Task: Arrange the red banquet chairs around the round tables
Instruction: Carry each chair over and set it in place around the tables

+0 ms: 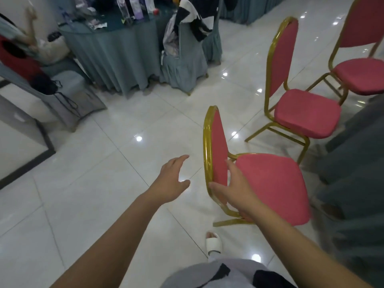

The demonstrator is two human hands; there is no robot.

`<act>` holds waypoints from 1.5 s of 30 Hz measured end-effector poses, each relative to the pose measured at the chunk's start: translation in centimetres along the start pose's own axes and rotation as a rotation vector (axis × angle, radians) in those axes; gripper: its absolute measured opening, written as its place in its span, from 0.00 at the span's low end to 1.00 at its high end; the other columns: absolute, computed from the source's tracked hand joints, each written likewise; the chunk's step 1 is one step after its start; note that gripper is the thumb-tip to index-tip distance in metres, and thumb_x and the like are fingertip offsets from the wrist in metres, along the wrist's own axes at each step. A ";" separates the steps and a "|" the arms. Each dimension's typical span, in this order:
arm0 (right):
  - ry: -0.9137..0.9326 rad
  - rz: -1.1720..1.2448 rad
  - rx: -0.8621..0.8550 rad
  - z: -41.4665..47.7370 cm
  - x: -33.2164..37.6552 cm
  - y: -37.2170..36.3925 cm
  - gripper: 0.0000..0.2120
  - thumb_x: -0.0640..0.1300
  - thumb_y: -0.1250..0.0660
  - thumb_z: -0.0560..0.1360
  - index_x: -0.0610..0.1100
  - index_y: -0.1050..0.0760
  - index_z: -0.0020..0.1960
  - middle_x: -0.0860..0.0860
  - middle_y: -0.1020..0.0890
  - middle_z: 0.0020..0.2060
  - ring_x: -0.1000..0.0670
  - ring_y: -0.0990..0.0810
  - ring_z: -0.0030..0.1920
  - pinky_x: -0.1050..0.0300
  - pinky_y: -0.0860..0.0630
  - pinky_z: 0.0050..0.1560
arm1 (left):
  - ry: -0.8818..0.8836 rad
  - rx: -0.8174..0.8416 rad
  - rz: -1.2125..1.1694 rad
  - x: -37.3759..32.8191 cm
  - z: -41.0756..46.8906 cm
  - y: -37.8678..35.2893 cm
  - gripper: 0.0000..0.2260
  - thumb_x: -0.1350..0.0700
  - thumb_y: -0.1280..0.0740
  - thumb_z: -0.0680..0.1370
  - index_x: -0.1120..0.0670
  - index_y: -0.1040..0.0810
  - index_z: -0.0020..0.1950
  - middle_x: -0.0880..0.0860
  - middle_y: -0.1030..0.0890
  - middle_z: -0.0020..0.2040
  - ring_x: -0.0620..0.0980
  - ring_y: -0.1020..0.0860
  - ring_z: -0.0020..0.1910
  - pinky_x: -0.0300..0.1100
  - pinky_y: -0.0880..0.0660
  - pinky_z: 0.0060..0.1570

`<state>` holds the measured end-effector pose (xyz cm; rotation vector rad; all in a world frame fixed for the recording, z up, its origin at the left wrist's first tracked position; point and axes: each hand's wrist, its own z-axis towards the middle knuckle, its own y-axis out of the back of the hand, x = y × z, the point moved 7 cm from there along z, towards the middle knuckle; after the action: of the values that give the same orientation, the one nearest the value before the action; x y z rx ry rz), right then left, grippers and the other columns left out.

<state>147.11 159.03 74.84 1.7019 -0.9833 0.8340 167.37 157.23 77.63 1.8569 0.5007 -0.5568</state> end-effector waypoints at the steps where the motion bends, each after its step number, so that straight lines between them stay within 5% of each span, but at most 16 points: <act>1: -0.009 -0.026 -0.019 1.8 0.7 -0.4 0.44 0.59 0.25 0.66 0.54 0.43 0.75 0.54 0.30 0.67 0.50 0.28 0.65 0.58 0.27 0.55 | -0.010 -0.008 0.006 0.1 1.5 0.8 0.33 0.55 0.32 0.78 0.42 0.44 0.78 0.47 0.41 0.77 0.52 0.43 0.76 0.49 0.39 0.71; 4: -0.082 -0.217 -0.011 6.2 1.6 -2.6 0.51 0.58 0.24 0.68 0.53 0.54 0.79 0.49 0.39 0.76 0.41 0.35 0.73 0.40 0.30 0.68 | -0.050 -0.017 0.025 0.3 6.1 2.1 0.35 0.58 0.32 0.77 0.41 0.46 0.78 0.47 0.42 0.78 0.52 0.43 0.76 0.51 0.39 0.71; 6: -0.127 -0.301 -0.008 7.7 1.5 -4.1 0.54 0.54 0.25 0.71 0.54 0.64 0.79 0.47 0.45 0.79 0.40 0.36 0.74 0.40 0.32 0.70 | -0.103 -0.009 0.065 -0.4 9.7 2.5 0.38 0.59 0.31 0.77 0.39 0.49 0.78 0.47 0.43 0.78 0.53 0.46 0.76 0.51 0.39 0.71; 8: -0.153 -0.317 -0.100 8.6 0.9 -4.4 0.50 0.49 0.28 0.74 0.58 0.64 0.77 0.47 0.39 0.77 0.40 0.27 0.68 0.42 0.24 0.63 | -0.174 0.019 0.118 -1.2 13.9 2.4 0.40 0.58 0.30 0.76 0.37 0.51 0.77 0.47 0.45 0.78 0.54 0.47 0.77 0.52 0.39 0.71; 12: -0.194 -0.268 -0.176 8.9 0.0 -3.3 0.48 0.45 0.31 0.71 0.62 0.60 0.77 0.50 0.25 0.63 0.44 0.21 0.55 0.45 0.19 0.51 | -0.347 0.098 0.243 -3.9 22.0 1.6 0.43 0.56 0.26 0.74 0.38 0.51 0.78 0.50 0.47 0.79 0.56 0.48 0.77 0.54 0.39 0.71; 17: -0.379 -0.116 -0.360 6.0 -0.1 -1.6 0.36 0.40 0.34 0.67 0.67 0.36 0.69 0.60 0.23 0.40 0.49 0.21 0.44 0.49 0.21 0.44 | -0.508 0.211 0.379 -7.0 27.0 1.0 0.45 0.51 0.23 0.69 0.40 0.48 0.78 0.55 0.45 0.79 0.59 0.46 0.77 0.55 0.39 0.70; 21: -0.596 -0.084 -0.568 -0.1 -3.0 -1.7 0.19 0.43 0.33 0.72 0.61 0.23 0.59 0.58 0.19 0.42 0.52 0.21 0.44 0.49 0.21 0.47 | -0.611 0.355 0.373 -8.8 27.5 -1.7 0.43 0.46 0.23 0.68 0.39 0.44 0.77 0.56 0.45 0.79 0.59 0.48 0.77 0.58 0.40 0.71; 24: -0.750 -0.069 -0.685 -6.6 -4.4 -1.7 0.09 0.46 0.29 0.74 0.60 0.20 0.49 0.58 0.18 0.41 0.54 0.21 0.44 0.52 0.22 0.47 | -0.740 0.620 0.383 -9.9 23.8 -5.9 0.39 0.47 0.21 0.67 0.40 0.35 0.74 0.54 0.45 0.79 0.58 0.48 0.77 0.62 0.40 0.71; 30: -0.948 -0.003 -0.897 -16.6 -5.1 -2.5 0.21 0.31 0.34 0.74 0.60 0.24 0.42 0.55 0.20 0.40 0.54 0.22 0.42 0.62 0.31 0.39 | -1.006 0.745 0.417 -9.3 14.4 -12.3 0.17 0.43 0.24 0.69 0.36 0.21 0.56 0.44 0.32 0.69 0.53 0.38 0.69 0.56 0.34 0.60; 32: -0.973 0.021 -0.959 -17.8 -5.4 -2.6 0.17 0.34 0.33 0.74 0.58 0.25 0.42 0.52 0.21 0.42 0.49 0.23 0.44 0.58 0.29 0.42 | -1.032 0.775 0.435 -10.3 13.3 -13.9 0.16 0.42 0.25 0.69 0.37 0.21 0.55 0.43 0.31 0.67 0.52 0.37 0.68 0.55 0.35 0.57; 35: -1.057 -0.034 -1.073 -18.6 -6.3 -1.7 0.09 0.53 0.28 0.72 0.58 0.28 0.41 0.57 0.25 0.41 0.52 0.26 0.45 0.48 0.28 0.50 | -1.065 0.818 0.486 -13.3 13.2 -16.3 0.15 0.41 0.25 0.69 0.37 0.20 0.55 0.44 0.31 0.67 0.53 0.37 0.68 0.55 0.34 0.59; 38: -1.099 -0.105 -1.147 -18.5 -8.2 0.1 0.20 0.66 0.29 0.67 0.56 0.32 0.47 0.58 0.29 0.45 0.53 0.31 0.48 0.48 0.30 0.54 | -1.036 0.822 0.525 -16.8 13.7 -18.4 0.14 0.42 0.25 0.69 0.39 0.20 0.53 0.47 0.29 0.65 0.55 0.34 0.66 0.57 0.30 0.60; 41: -1.094 -0.128 -1.168 -18.5 -10.4 3.4 0.23 0.66 0.31 0.69 0.53 0.34 0.54 0.56 0.32 0.49 0.52 0.33 0.53 0.47 0.30 0.58 | -0.961 0.711 0.528 -21.0 14.5 -20.1 0.13 0.45 0.24 0.69 0.42 0.20 0.51 0.49 0.26 0.57 0.55 0.29 0.58 0.55 0.23 0.52; 45: -1.030 -0.045 -1.188 -19.4 -13.7 8.8 0.14 0.58 0.32 0.72 0.53 0.33 0.50 0.54 0.28 0.48 0.48 0.29 0.54 0.48 0.29 0.55 | -0.960 0.663 0.540 -27.0 15.2 -23.5 0.09 0.47 0.24 0.69 0.44 0.21 0.46 0.50 0.23 0.48 0.54 0.24 0.50 0.49 0.21 0.44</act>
<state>131.53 178.77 72.32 0.9587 -1.6139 -0.7323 130.00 148.64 71.49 1.9229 -0.8888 -1.2119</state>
